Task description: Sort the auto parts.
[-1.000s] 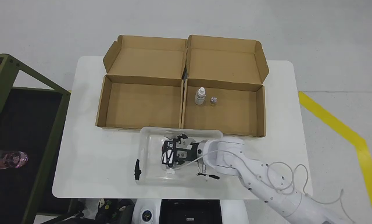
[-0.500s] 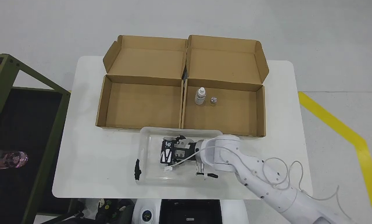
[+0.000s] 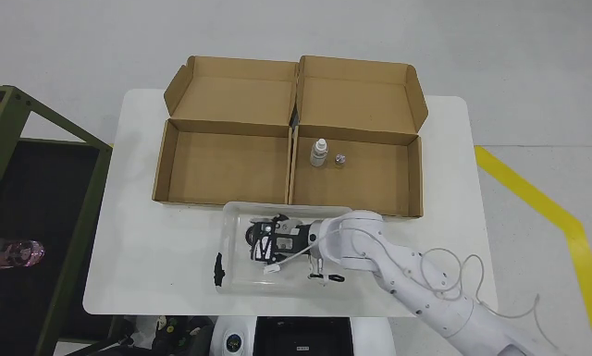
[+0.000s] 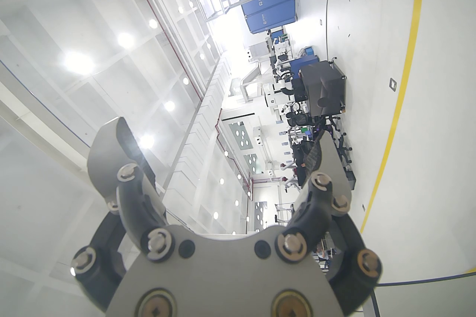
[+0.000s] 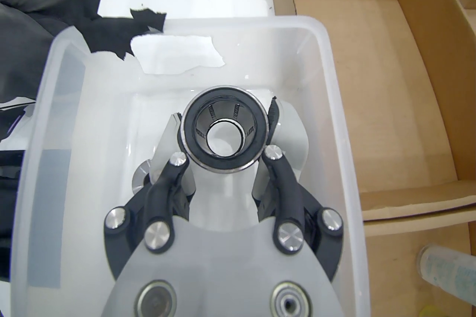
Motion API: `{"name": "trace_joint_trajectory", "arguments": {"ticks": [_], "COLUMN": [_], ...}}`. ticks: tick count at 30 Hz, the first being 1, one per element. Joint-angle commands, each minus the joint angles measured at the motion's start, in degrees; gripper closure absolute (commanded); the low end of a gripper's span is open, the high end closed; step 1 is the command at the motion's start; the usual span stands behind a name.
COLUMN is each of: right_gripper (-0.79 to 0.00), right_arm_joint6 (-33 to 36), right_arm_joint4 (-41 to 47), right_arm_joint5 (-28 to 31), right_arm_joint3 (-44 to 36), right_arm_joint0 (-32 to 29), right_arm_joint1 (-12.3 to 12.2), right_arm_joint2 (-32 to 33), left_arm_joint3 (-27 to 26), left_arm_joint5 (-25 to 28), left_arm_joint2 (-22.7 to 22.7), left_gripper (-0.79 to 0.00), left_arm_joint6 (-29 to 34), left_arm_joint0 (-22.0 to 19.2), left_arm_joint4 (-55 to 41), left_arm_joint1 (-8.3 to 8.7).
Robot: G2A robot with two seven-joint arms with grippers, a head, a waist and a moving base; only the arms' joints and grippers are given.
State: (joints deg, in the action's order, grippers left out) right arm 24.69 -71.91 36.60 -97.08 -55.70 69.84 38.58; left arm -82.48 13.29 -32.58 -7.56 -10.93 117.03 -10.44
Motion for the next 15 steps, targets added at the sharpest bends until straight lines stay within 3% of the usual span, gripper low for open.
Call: {"name": "trace_joint_trajectory", "arguments": {"ticks": [1, 15], "right_gripper": [0.000, 0.000], "right_arm_joint6": [0.0, -2.4], "right_arm_joint4": [0.3, 1.9], "right_arm_joint5": [0.4, 1.7], "right_arm_joint3": [-0.9, -7.5], "right_arm_joint0": [-0.4, -3.9], "right_arm_joint1": [-0.2, -1.7], "right_arm_joint2": [0.8, 7.2], "left_arm_joint3": [0.0, 0.0], "left_arm_joint5": [0.0, 0.0], "left_arm_joint2": [0.0, 0.0], "left_gripper": [-0.785, -0.785], "left_arm_joint6": [0.0, 0.0], "left_arm_joint0": [0.0, 0.0], "left_arm_joint4": [0.0, 0.0], "left_arm_joint1": [0.00, 0.00]}}
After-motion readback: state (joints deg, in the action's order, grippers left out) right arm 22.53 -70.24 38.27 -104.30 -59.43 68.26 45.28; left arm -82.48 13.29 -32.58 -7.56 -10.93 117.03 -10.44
